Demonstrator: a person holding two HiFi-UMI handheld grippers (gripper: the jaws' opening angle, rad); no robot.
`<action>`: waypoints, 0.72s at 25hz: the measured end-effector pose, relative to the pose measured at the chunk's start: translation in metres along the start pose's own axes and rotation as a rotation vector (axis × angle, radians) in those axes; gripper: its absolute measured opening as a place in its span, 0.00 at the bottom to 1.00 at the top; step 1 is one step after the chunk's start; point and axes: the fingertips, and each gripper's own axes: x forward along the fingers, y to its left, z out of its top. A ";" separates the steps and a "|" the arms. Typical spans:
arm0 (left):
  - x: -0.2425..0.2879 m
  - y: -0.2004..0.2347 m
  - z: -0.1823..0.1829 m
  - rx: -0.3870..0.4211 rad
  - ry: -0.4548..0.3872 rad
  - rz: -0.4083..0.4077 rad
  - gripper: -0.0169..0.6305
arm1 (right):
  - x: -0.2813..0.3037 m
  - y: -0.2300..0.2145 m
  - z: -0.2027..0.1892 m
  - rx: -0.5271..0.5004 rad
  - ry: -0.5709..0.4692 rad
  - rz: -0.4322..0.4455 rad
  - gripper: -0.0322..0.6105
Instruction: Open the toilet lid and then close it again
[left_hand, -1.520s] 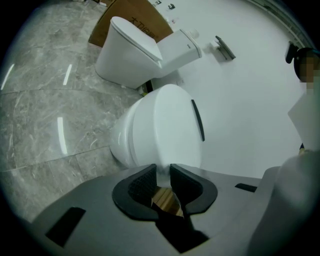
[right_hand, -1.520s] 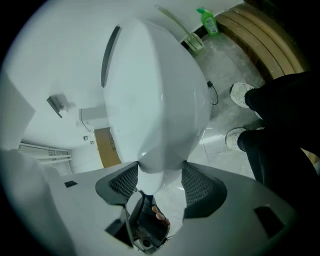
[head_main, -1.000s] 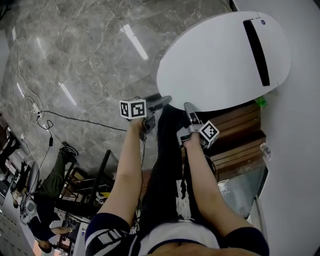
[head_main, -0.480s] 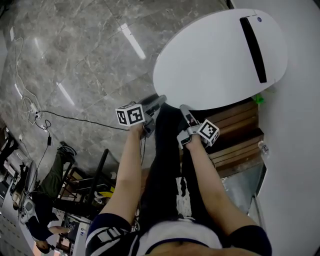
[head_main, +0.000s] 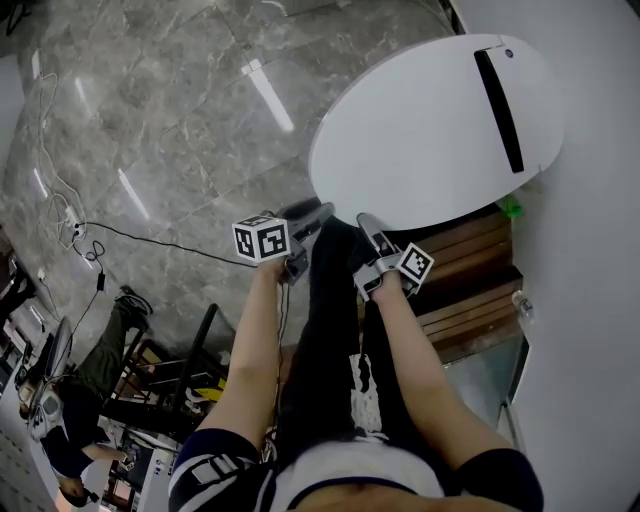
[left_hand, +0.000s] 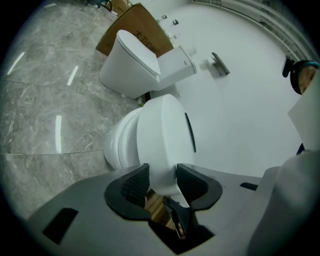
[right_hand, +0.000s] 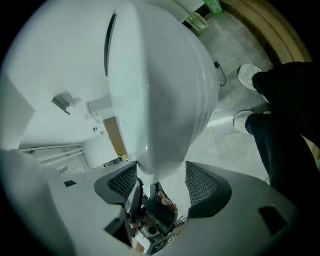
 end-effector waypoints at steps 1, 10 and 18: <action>0.000 0.000 0.000 0.006 0.007 0.003 0.30 | 0.001 0.001 0.003 -0.019 -0.023 0.013 0.46; -0.001 -0.002 0.002 0.050 0.044 0.000 0.30 | 0.000 0.003 0.008 -0.034 -0.072 0.118 0.46; -0.019 -0.029 0.003 0.108 0.039 -0.050 0.32 | -0.019 0.027 -0.003 -0.006 -0.102 0.128 0.46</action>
